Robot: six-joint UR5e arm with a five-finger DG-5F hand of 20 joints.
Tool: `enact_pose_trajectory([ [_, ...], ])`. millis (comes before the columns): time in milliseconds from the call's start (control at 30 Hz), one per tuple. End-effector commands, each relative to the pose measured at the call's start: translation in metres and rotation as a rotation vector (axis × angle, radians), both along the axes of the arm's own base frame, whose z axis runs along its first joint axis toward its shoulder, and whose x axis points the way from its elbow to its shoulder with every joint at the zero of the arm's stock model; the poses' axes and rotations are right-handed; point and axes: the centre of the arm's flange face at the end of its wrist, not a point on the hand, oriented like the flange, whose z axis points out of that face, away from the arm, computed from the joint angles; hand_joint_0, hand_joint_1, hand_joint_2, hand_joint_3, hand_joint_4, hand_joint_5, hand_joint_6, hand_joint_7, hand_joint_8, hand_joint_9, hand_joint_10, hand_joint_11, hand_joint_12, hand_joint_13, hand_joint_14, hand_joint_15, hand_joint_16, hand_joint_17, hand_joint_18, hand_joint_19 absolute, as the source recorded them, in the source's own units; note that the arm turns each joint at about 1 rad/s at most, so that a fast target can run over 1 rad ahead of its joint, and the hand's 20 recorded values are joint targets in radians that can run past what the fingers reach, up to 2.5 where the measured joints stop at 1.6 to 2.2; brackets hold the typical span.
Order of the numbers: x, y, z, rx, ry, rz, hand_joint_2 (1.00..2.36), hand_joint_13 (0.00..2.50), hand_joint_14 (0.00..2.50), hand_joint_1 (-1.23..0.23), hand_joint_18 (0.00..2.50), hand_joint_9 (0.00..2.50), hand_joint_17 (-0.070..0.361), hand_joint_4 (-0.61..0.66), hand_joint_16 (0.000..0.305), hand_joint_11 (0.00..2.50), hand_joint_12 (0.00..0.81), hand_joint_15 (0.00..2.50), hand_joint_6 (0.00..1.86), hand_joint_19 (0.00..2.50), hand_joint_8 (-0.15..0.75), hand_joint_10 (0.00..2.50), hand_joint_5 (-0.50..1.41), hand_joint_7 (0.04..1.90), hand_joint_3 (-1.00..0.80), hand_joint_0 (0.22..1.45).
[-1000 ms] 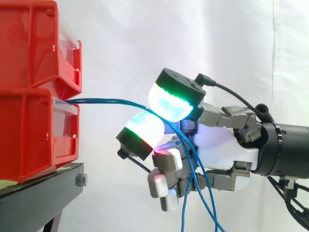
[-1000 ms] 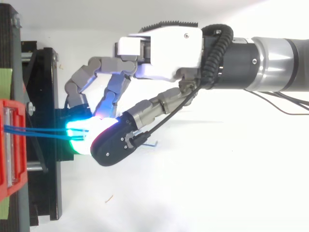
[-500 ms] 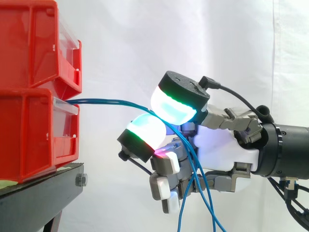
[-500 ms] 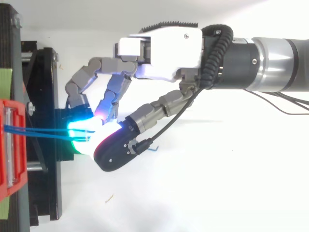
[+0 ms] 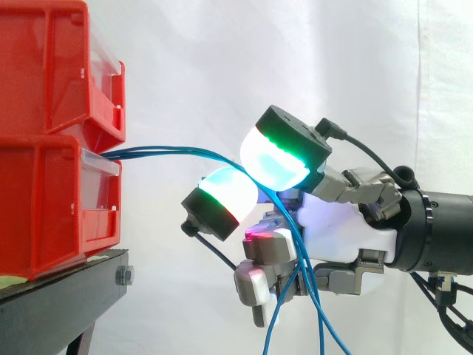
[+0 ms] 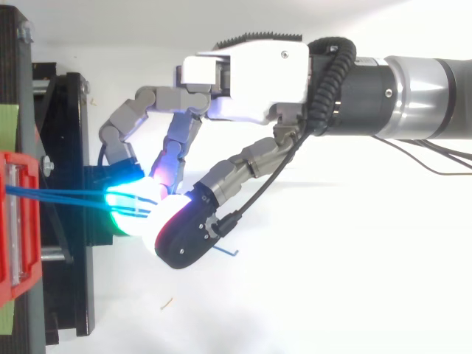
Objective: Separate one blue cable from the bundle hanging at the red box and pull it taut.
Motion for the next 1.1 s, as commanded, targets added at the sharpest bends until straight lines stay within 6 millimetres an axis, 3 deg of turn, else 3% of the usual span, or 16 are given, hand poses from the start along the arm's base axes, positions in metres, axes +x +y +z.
enact_pose_trajectory([
  [0,0.0,0.0,0.0,0.004,0.001,0.0,1.0,1.12,0.02,-0.91,1.04,1.28,0.084,-0.06,0.037,0.91,0.328,0.66,0.91,0.61,0.298,0.02,-0.13,1.23,-0.5,0.68],
  [233,0.0003,0.0,0.0003,0.007,-0.002,0.001,1.0,1.13,0.02,-0.75,1.03,1.33,0.086,-0.13,0.038,0.79,0.316,0.65,0.86,0.65,0.23,0.02,-0.1,1.19,-0.5,0.61],
  [367,0.0004,0.0002,0.0005,0.01,-0.004,0.003,1.0,1.12,0.02,-0.71,1.02,1.35,0.086,-0.08,0.038,0.72,0.306,0.64,0.83,0.67,0.214,0.02,-0.08,1.2,-0.43,0.6],
  [633,0.0001,0.0001,0.0001,0.011,0.0,0.003,1.01,1.14,0.02,-0.67,1.09,1.34,0.112,0.02,0.05,0.69,0.36,0.61,0.73,0.6,0.286,0.01,-0.05,1.21,-0.21,0.58],
  [733,-0.0001,-0.001,0.0,0.011,0.001,0.001,1.01,1.13,0.02,-0.71,1.1,1.28,0.114,0.06,0.051,0.78,0.377,0.61,0.79,0.59,0.32,0.01,-0.1,1.09,-0.17,0.58],
  [800,-0.0003,-0.0022,0.0,0.013,0.001,0.0,1.01,1.11,0.02,-0.8,1.07,1.23,0.11,0.08,0.049,0.86,0.378,0.63,0.87,0.59,0.332,0.01,-0.15,0.99,-0.17,0.59],
  [900,-0.0005,-0.0046,0.0001,0.011,-0.001,-0.003,1.02,1.06,0.02,-0.87,0.99,1.15,0.091,0.01,0.041,0.94,0.343,0.65,0.9,0.63,0.295,0.01,-0.18,1.12,-0.22,0.64],
  [933,-0.0005,-0.0046,0.0001,0.011,-0.001,-0.003,1.02,1.06,0.02,-0.88,1.0,1.15,0.09,0.01,0.04,0.94,0.344,0.65,0.91,0.62,0.299,0.01,-0.18,1.09,-0.25,0.65],
  [1067,-0.0004,-0.0046,0.0003,0.012,-0.002,-0.003,1.0,1.08,0.02,-0.91,1.03,1.2,0.085,-0.03,0.038,0.96,0.334,0.63,0.93,0.59,0.296,0.01,-0.17,1.1,-0.48,0.74],
])
